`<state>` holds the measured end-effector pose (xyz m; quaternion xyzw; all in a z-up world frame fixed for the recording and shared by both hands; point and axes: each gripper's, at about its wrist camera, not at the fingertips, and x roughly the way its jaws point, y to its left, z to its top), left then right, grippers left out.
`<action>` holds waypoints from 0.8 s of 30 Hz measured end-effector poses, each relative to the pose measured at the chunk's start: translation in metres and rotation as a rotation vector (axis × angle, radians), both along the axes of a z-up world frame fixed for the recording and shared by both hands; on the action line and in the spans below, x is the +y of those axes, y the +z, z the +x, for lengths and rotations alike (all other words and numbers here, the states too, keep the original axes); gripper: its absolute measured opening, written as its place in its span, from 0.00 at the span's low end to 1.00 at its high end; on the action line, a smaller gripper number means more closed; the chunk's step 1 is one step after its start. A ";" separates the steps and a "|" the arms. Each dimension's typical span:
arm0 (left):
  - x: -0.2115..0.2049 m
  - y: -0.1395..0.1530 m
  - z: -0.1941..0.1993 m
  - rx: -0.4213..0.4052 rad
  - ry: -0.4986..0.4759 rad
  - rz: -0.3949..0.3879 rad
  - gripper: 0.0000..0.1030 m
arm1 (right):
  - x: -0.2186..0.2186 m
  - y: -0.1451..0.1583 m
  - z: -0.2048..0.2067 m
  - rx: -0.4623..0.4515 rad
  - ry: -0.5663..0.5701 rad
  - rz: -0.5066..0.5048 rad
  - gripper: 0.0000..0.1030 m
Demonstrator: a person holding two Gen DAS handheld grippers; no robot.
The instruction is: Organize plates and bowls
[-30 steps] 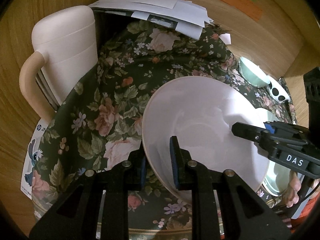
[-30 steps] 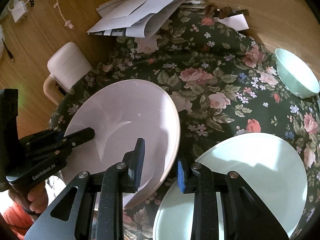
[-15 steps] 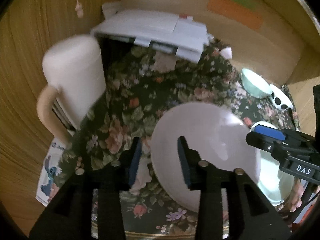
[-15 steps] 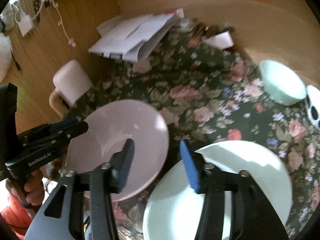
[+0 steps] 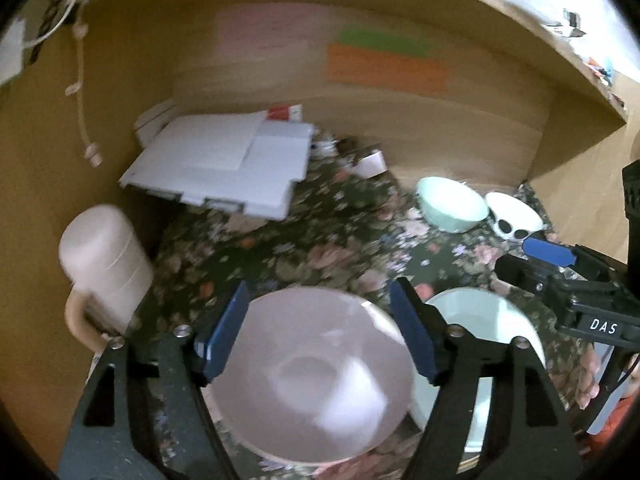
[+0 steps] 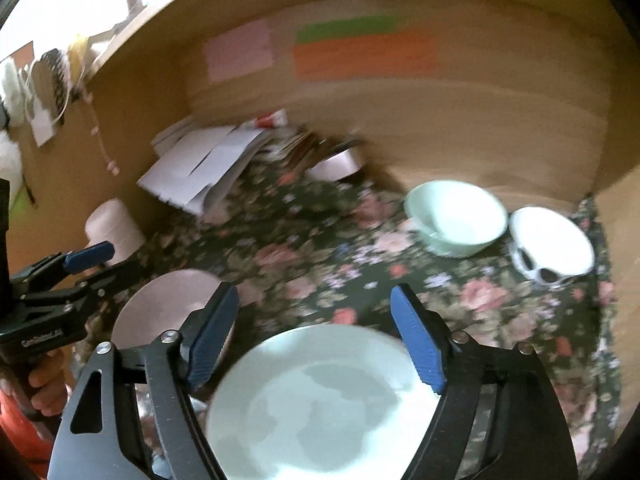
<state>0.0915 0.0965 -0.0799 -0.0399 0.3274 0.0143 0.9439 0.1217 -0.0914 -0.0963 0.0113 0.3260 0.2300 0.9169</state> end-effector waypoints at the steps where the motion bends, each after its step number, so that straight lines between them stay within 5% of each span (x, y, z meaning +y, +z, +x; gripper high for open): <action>1: -0.004 0.002 0.002 -0.001 -0.001 -0.001 0.75 | -0.007 0.004 0.001 -0.009 -0.011 0.002 0.74; 12: -0.051 0.023 0.047 -0.019 -0.027 0.027 0.87 | -0.071 0.024 0.020 -0.090 -0.127 0.005 0.83; 18: -0.070 0.021 0.078 -0.016 -0.035 0.079 0.89 | -0.086 0.018 0.046 -0.069 -0.161 -0.006 0.84; 24: -0.080 0.010 0.117 0.041 -0.041 0.052 0.89 | -0.092 0.003 0.082 -0.024 -0.186 -0.024 0.84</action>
